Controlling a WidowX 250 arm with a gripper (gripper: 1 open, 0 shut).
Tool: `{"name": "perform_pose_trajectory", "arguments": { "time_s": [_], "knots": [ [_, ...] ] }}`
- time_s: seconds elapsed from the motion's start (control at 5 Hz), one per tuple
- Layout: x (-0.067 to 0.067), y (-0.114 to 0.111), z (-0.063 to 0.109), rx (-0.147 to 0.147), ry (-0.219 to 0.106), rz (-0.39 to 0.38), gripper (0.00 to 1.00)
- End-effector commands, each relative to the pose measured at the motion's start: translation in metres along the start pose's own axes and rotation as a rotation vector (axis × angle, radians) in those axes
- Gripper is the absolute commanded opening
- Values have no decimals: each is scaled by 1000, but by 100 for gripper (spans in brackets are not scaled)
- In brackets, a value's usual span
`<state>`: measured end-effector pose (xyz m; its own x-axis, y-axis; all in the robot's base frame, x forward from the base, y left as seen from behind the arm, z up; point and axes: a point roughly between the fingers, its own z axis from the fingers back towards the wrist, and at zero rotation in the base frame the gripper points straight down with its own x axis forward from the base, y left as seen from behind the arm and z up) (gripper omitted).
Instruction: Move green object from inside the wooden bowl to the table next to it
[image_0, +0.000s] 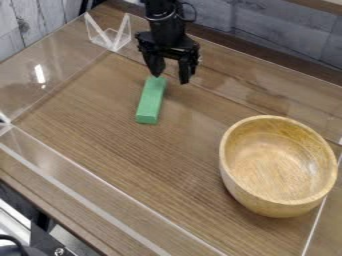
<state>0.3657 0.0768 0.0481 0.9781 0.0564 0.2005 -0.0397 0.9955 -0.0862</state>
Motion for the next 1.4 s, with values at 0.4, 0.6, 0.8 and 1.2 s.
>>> {"name": "perform_pose_trajectory", "arguments": {
  "time_s": [0.4,0.6,0.8,1.2],
  "knots": [
    [19,16,68,32,-123,48,100],
    [19,0,71,21,-120,14,100],
    [17,-12,65,18,-100,-6,100],
    [14,-12,55,52,-62,75,100]
  ]
}}
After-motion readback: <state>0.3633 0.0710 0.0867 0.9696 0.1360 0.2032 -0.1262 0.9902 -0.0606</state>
